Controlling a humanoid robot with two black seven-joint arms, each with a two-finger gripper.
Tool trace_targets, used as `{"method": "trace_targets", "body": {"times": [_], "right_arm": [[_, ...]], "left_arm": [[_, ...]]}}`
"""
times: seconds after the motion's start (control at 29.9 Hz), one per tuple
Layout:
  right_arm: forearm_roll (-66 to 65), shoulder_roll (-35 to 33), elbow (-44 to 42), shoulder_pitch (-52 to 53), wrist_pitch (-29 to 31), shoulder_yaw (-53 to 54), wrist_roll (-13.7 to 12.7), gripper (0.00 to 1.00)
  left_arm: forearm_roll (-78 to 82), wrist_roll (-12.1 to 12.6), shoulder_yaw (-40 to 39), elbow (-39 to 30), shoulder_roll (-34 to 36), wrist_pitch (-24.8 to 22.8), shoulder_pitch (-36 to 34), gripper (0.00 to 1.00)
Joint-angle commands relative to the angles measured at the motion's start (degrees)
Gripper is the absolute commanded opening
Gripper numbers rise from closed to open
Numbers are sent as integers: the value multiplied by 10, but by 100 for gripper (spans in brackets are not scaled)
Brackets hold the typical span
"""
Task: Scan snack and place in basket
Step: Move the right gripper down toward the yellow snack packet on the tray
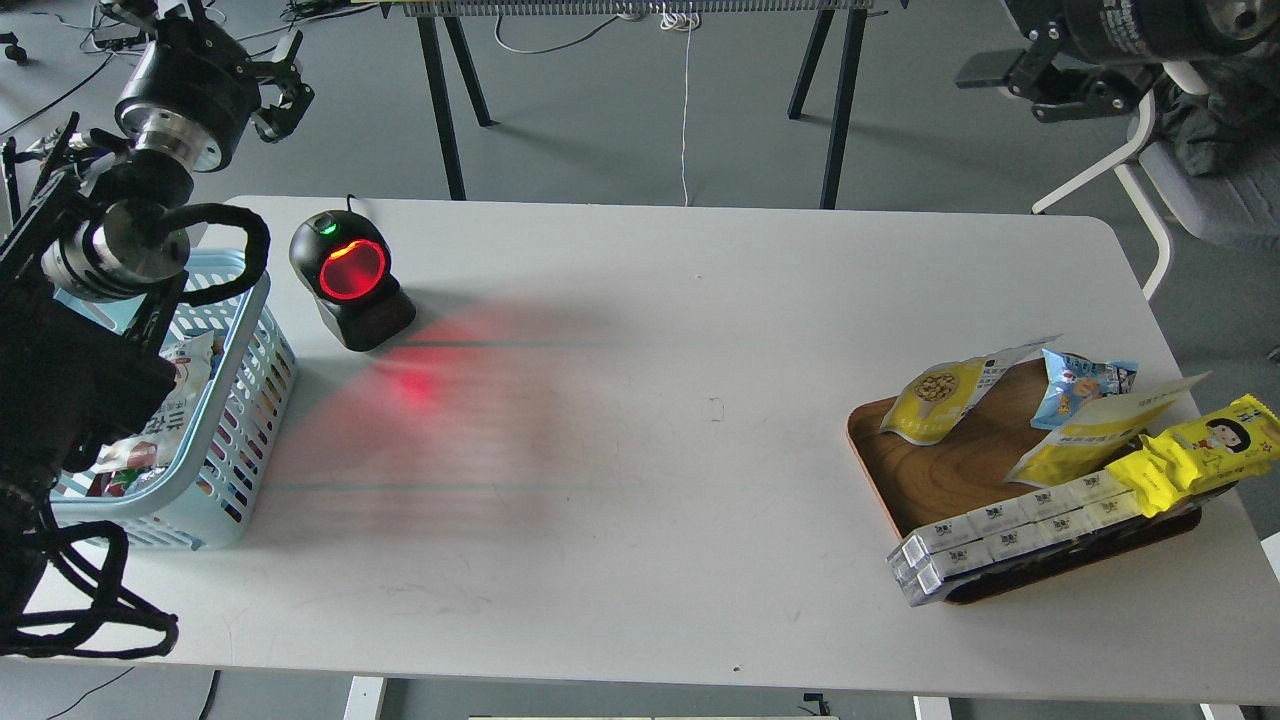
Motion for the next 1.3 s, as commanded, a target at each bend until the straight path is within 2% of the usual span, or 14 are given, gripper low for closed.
{"method": "trace_targets", "body": {"times": [0.0,0.1,0.2,0.47,0.97,1.27], "right_arm": [[55,28,2,2,-33,-41,-35,99],[112,41,2,0,-49,-64,-51,99],[130,40,2,-9,-54,-84,-54,99],[168,38,2,-82,-151,-84,-54,97],[177,10,2,-176,-166,-78,-50,97],[174,3,2,-254,-213,-17,-45,97]], "left_arm": [[0,-5,1,0,0,0,3,100],[0,-5,1,0,0,2,3,100],[1,-6,0,0,0,3,5,100],[1,-12,2,1,1,5,6,100],[1,-13,7,0,-3,6,5,100],[1,-13,7,0,-1,6,5,100]]}}
